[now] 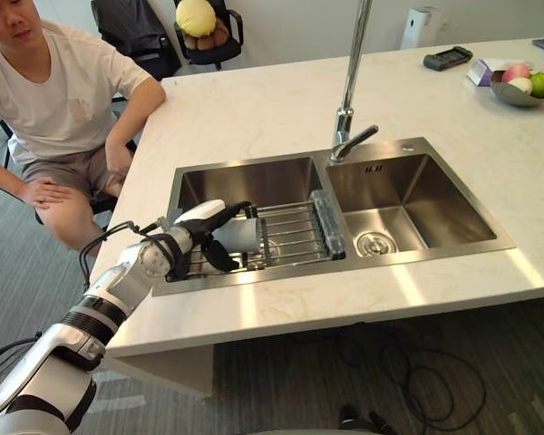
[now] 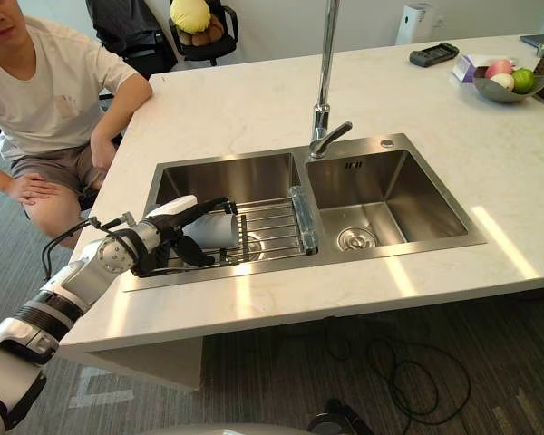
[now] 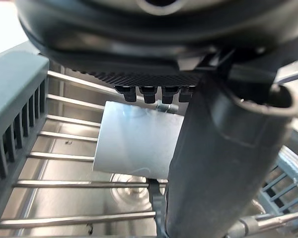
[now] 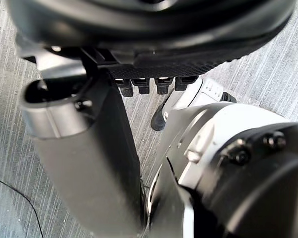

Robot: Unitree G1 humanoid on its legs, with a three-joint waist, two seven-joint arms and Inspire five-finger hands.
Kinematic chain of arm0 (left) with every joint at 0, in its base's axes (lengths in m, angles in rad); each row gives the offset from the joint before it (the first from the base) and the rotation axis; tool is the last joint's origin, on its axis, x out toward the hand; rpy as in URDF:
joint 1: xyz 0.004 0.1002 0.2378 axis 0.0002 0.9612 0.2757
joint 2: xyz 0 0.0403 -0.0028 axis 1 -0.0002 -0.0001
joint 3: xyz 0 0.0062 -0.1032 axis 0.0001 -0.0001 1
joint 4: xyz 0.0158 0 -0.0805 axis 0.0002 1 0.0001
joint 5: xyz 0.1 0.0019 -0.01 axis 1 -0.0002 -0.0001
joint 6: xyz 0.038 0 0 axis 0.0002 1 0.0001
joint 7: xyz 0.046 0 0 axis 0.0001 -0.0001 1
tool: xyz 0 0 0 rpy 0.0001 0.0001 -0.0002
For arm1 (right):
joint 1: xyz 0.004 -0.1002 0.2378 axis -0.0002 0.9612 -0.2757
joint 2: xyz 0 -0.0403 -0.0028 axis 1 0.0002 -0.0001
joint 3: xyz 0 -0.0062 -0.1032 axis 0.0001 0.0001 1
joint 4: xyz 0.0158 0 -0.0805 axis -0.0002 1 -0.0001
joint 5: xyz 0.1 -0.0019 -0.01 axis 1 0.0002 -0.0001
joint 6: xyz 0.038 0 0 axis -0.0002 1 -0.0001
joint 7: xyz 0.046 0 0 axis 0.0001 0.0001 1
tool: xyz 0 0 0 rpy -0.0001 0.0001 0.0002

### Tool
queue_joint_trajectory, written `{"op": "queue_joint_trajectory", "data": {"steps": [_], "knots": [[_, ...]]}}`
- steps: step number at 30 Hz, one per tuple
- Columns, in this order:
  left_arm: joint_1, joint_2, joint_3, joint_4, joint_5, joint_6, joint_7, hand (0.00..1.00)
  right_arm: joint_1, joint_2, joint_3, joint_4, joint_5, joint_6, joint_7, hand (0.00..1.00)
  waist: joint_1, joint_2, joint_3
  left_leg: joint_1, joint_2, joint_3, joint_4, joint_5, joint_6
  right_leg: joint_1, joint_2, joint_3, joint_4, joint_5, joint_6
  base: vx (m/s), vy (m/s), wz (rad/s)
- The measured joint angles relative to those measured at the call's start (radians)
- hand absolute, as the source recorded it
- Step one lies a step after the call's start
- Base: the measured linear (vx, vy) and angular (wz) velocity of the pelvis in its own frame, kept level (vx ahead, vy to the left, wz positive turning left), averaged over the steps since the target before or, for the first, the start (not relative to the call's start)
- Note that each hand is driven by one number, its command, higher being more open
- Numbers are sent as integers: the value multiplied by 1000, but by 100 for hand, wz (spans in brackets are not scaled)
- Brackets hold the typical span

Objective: Walk over to the sink, pick up the cup, carry it to the dishwasher, place the cup inside the dishwasher, then close the dishwasher door

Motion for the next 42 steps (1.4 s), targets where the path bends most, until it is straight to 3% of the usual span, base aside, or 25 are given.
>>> {"op": "queue_joint_trajectory", "data": {"steps": [3, 20, 37, 38, 42], "knots": [[-27, 8, -16, 5, -9, 36, -53, 100, -1, -4, 3, -2, 0, 0, -1, 100, -10, 6, 3, 0, 0, 1, 0, -1, -1, 0, 0, 1, -1, 0, 0, 0, 0, 0], [-113, 15, -55, 79, -8, 76, -159, 100, 1, -18, 25, -15, 8, -5, -1, 100, -42, 29, 19, 10, 0, 22, 0, -6, -4, -2, 2, 18, -1, 1, 1, -3, -2, -3], [-120, -4, -55, 127, -7, 72, -80, 100, -1, -30, 39, -35, 31, -11, -14, 100, -60, 46, 57, 9, 2, 42, 0, -10, -9, -18, 6, 39, 3, 1, 1, -7, -8, -3], [-120, -7, -55, 131, -6, 70, -74, 0, -1, -30, 39, -34, 31, -12, -14, 100, -60, 46, 58, 10, 2, 43, 0, -11, -9, -18, 6, 40, 3, 1, 1, 0, 0, 0], [-119, -34, -54, 155, 8, 65, -24, 0, -2, -31, 40, -37, 31, -27, -8, 100, -65, 48, 69, 13, 2, 47, 1, -11, -9, -20, 6, 44, 7, 1, 1, -35, -14, -2]]}}
